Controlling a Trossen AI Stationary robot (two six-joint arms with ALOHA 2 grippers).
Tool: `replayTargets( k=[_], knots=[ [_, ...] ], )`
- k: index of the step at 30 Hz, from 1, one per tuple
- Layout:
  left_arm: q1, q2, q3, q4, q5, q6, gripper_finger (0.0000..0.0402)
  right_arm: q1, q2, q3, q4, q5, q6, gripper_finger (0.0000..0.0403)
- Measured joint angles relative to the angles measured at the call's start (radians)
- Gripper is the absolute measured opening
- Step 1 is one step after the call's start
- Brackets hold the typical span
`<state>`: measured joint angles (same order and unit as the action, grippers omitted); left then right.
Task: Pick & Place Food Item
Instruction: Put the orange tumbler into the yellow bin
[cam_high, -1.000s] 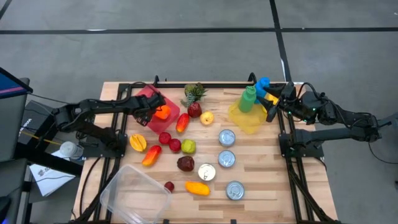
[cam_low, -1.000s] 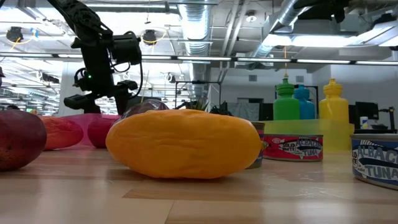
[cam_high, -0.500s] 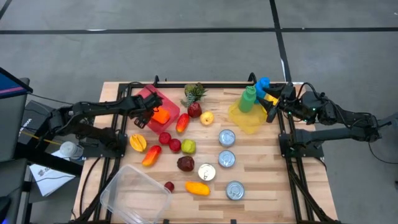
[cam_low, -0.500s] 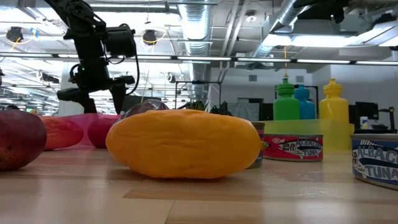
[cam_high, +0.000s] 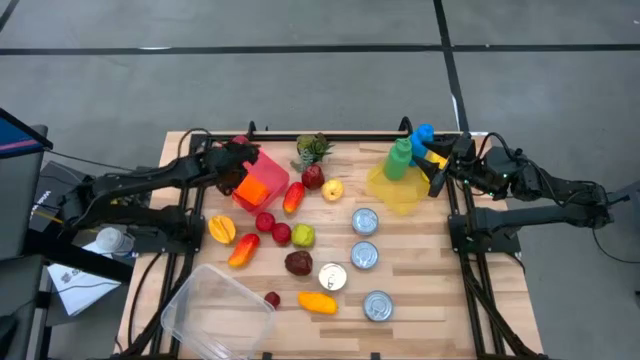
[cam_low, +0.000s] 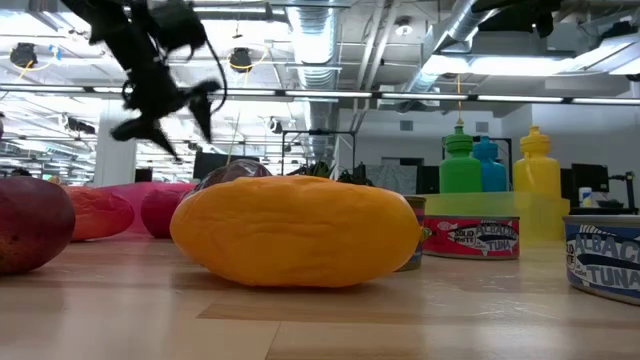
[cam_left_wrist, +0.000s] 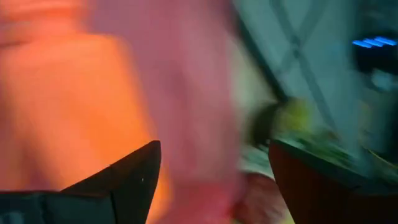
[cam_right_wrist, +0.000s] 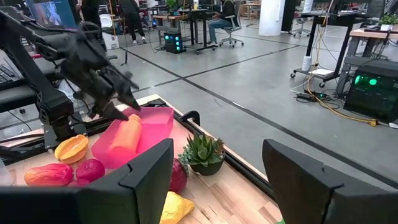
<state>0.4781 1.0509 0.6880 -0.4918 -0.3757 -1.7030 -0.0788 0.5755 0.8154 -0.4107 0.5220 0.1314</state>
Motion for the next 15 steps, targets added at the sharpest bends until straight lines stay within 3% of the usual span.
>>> replayTargets(
  k=[7,15],
  knots=[
    [-0.079,-0.123,0.000,0.220,-0.003,0.231,0.0291,-0.002,0.000,0.000,0.000,0.000,0.000,0.0238],
    [-0.166,-0.148,0.001,0.582,0.038,0.488,0.0290,-0.002,0.000,0.000,-0.001,0.000,0.001,0.0238]
  ],
)
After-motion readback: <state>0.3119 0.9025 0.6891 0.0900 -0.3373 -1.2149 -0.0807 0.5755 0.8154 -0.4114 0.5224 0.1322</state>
